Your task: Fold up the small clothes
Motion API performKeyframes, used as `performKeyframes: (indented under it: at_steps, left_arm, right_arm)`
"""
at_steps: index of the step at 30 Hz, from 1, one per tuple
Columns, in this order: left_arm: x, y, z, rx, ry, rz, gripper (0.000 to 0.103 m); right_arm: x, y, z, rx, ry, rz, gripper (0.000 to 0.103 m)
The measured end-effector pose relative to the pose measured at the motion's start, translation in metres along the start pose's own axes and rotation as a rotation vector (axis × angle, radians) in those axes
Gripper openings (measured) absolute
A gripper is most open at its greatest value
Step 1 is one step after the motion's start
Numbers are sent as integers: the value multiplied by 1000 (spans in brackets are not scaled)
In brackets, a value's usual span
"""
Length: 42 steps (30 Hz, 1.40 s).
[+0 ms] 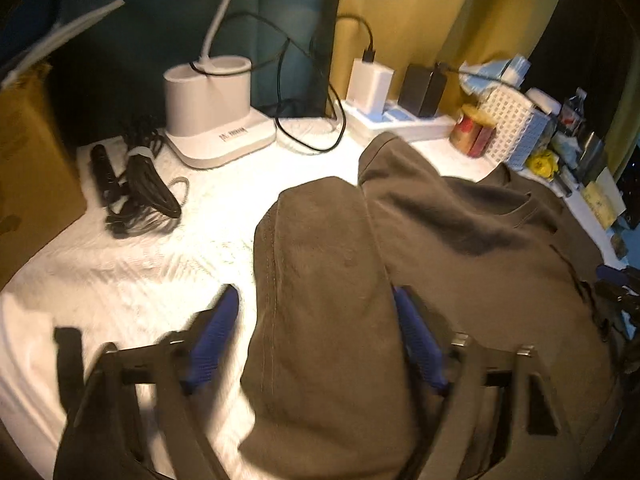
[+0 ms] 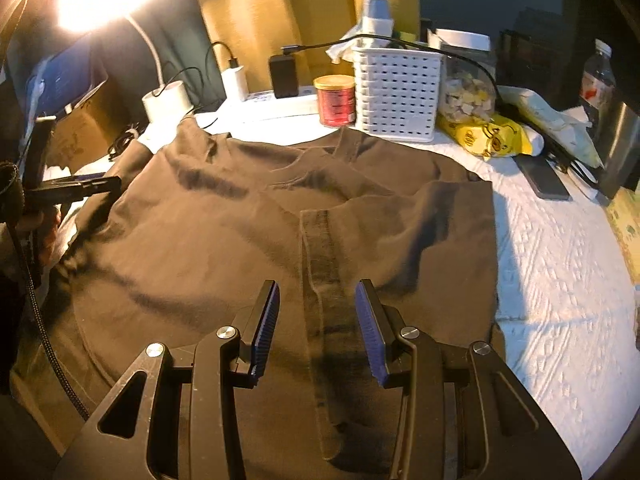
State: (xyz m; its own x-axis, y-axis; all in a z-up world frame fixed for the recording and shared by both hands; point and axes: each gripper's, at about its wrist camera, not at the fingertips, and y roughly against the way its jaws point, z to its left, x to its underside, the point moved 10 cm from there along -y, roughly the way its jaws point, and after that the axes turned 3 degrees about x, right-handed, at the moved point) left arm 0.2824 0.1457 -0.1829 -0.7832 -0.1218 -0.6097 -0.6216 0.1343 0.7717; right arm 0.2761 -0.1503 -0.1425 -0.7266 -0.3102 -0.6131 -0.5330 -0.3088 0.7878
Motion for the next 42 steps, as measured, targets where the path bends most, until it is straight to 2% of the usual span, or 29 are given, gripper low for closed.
performKeyframes:
  at_steps: [3,5,6,12,17,24,31,36,42]
  left_arm:
    - [2,-3,6,-35,-4,0,16]
    - [4,0,12,-48,12,-11,6]
    - [5,2,14,-43,36,-20,4]
    - [12,28,29,-133,96,-103,3]
    - [24,48,44,-194,165,-135,3]
    - [23,70,36,-282,137,-179,2]
    - [7,76,4,-260,78,-205,2]
    - [-5,71,-30,-206,17,-202,2]
    - [-9,46,-78,-118,-32,-159,3]
  right_arm:
    - [2,-2,-6,7,-14,9,42]
    - [3,-3,-9,5,-18,11,42]
    - [3,-3,-10,3,-19,10,42]
    - [3,-2,-10,-17,-19,0,42]
    - [5,-1,-10,-33,-21,-4,42]
    - [6,5,-17,-53,-33,-27,42]
    - [12,10,-24,-73,-49,-41,42]
    - [15,16,-32,-81,-75,-57,42]
    - [19,23,-45,-80,-102,-72,42]
